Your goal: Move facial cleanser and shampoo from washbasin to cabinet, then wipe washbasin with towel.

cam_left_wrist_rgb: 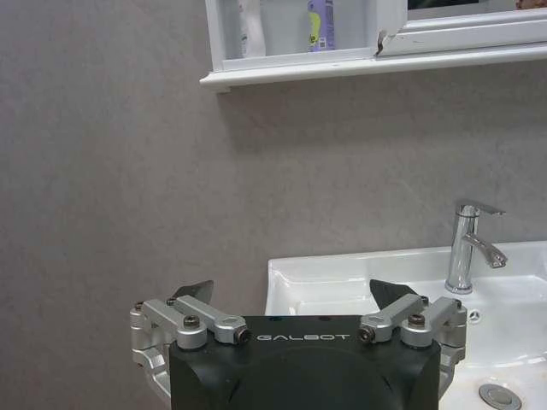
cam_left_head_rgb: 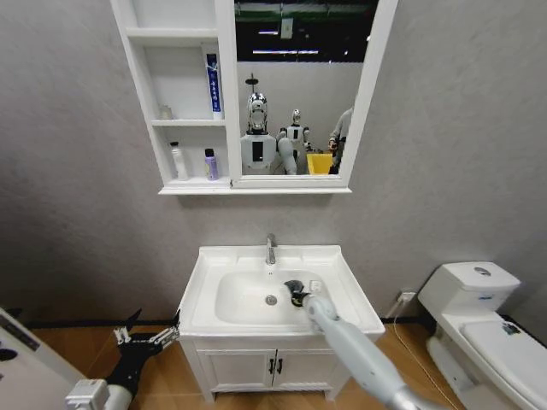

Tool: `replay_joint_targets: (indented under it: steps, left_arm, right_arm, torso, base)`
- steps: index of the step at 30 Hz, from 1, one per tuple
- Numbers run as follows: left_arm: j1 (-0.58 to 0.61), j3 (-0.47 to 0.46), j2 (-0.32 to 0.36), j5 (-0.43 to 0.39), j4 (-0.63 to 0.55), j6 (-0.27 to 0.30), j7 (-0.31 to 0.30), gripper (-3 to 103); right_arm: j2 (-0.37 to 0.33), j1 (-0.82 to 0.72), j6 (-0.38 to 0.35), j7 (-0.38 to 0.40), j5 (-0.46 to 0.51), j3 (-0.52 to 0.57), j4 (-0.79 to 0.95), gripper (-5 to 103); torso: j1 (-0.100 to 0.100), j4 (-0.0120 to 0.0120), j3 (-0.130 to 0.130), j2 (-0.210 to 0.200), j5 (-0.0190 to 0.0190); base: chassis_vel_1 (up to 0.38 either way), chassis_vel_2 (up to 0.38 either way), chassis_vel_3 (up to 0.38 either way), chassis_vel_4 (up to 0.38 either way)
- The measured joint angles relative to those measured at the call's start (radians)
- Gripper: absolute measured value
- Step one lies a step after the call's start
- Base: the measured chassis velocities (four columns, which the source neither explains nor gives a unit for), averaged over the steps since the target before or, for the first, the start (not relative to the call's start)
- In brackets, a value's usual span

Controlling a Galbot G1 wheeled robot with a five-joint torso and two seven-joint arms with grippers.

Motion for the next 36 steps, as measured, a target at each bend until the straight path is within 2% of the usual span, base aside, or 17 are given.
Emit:
replay_joint_targets:
  steps: [3, 5, 9, 13, 17, 18, 19, 20, 21, 23, 25, 26, 29, 32, 34, 35, 36]
  left_arm:
    - [0.0, 0.0, 0.0, 0.0, 0.0, 0.0, 0.0, 100]
    - [0.0, 0.0, 0.0, 0.0, 0.0, 0.0, 0.0, 100]
    - [0.0, 0.0, 0.0, 0.0, 0.0, 0.0, 0.0, 100]
    - [0.0, 0.0, 0.0, 0.0, 0.0, 0.0, 0.0, 100]
    - [0.0, 0.0, 0.0, 0.0, 0.0, 0.0, 0.0, 100]
    - [0.0, 0.0, 0.0, 0.0, 0.0, 0.0, 0.0, 100]
    - [0.0, 0.0, 0.0, 0.0, 0.0, 0.0, 0.0, 100]
    - [0.0, 0.0, 0.0, 0.0, 0.0, 0.0, 0.0, 100]
    - [0.0, 0.0, 0.0, 0.0, 0.0, 0.0, 0.0, 100]
    - [0.0, 0.0, 0.0, 0.0, 0.0, 0.0, 0.0, 100]
    - [0.0, 0.0, 0.0, 0.0, 0.0, 0.0, 0.0, 100]
    - [0.0, 0.0, 0.0, 0.0, 0.0, 0.0, 0.0, 100]
    - [0.0, 0.0, 0.0, 0.0, 0.0, 0.0, 0.0, 100]
    - [0.0, 0.0, 0.0, 0.0, 0.0, 0.0, 0.0, 100]
    - [0.0, 0.0, 0.0, 0.0, 0.0, 0.0, 0.0, 100]
    - [0.0, 0.0, 0.0, 0.0, 0.0, 0.0, 0.0, 100]
    - [0.0, 0.0, 0.0, 0.0, 0.0, 0.0, 0.0, 100]
  right_arm:
    - [-0.068, 0.008, 0.059, -0.116, -0.096, 0.041, -0.001, 4]
    - [-0.072, 0.018, 0.069, -0.134, -0.1, 0.043, -0.012, 4]
    - [-0.071, 0.12, 0.101, -0.223, -0.097, 0.028, -0.161, 4]
    - [-0.059, 0.157, 0.114, -0.25, -0.098, 0.017, -0.24, 3]
    - [-0.049, 0.17, 0.145, -0.293, -0.149, 0.014, -0.299, 17]
    - [-0.049, 0.17, 0.145, -0.293, -0.149, 0.014, -0.299, 17]
    - [-0.047, 0.173, 0.165, -0.306, -0.184, 0.01, -0.316, 22]
    - [-0.044, 0.174, 0.177, -0.313, -0.217, 0.008, -0.329, 22]
    - [-0.041, 0.175, 0.185, -0.318, -0.254, 0.008, -0.34, 33]
    - [-0.039, 0.174, 0.186, -0.318, -0.266, 0.008, -0.342, 33]
    - [-0.038, 0.169, 0.182, -0.314, -0.276, 0.013, -0.339, 44]
    - [-0.038, 0.169, 0.182, -0.314, -0.276, 0.013, -0.339, 44]
    - [-0.039, 0.15, 0.18, -0.31, -0.278, 0.027, -0.314, 61]
    - [-0.04, 0.142, 0.178, -0.306, -0.278, 0.035, -0.302, 66]
    - [-0.05, 0.105, 0.176, -0.294, -0.302, 0.068, -0.26, 78]
    - [-0.05, 0.105, 0.176, -0.294, -0.302, 0.068, -0.26, 78]
    - [-0.058, 0.071, 0.186, -0.292, -0.319, 0.091, -0.228, 83]
  torso:
    - [0.0, 0.0003, 0.0, 0.0, 0.0001]
    - [0.0, 0.0005, 0.0, 0.0, 0.0003]
    - [0.0, 0.0011, 0.0, 0.0, 0.0]
    - [0.0, 0.001, 0.0, 0.0, 0.0002]
    - [0.0, 0.0008, 0.0, 0.0, 0.0001]
    - [0.0, 0.0008, 0.0, 0.0, 0.0001]
    - [0.0, 0.0006, 0.0, 0.0, -0.0002]
    - [0.0, 0.0006, 0.0, 0.0, -0.0001]
    - [0.0, 0.0006, 0.0, 0.0, 0.0]
    - [0.0, 0.0006, 0.0, 0.0, 0.0]
    - [0.0, 0.0007, 0.0, 0.0, -0.0002]
    - [0.0, 0.0007, 0.0, 0.0, -0.0002]
    - [0.0, 0.0007, 0.0, 0.0, -0.0001]
    - [0.0, 0.0008, 0.0, 0.0, -0.0001]
    - [0.0, 0.0009, 0.0, 0.0, -0.0002]
    - [0.0, 0.0009, 0.0, 0.0, -0.0002]
    - [0.0, 0.0007, 0.0, 0.0, -0.0001]
  base:
    - [0.0, 0.0, 0.0, 0.0]
    - [0.0, 0.0, 0.0, 0.0]
    - [0.0, 0.0, 0.0, 0.0]
    - [0.0, 0.0, 0.0, 0.0]
    - [0.0, 0.0, 0.0, 0.0]
    - [0.0, 0.0, 0.0, 0.0]
    - [0.0, 0.0, 0.0, 0.0]
    - [0.0, 0.0, 0.0, 0.0]
    - [0.0, 0.0, 0.0, 0.0]
    - [0.0, 0.0, 0.0, 0.0]
    - [0.0, 0.0, 0.0, 0.0]
    - [0.0, 0.0, 0.0, 0.0]
    - [0.0, 0.0, 0.0, 0.0]
    - [0.0, 0.0, 0.0, 0.0]
    - [0.0, 0.0, 0.0, 0.0]
    - [0.0, 0.0, 0.0, 0.0]
    - [0.0, 0.0, 0.0, 0.0]
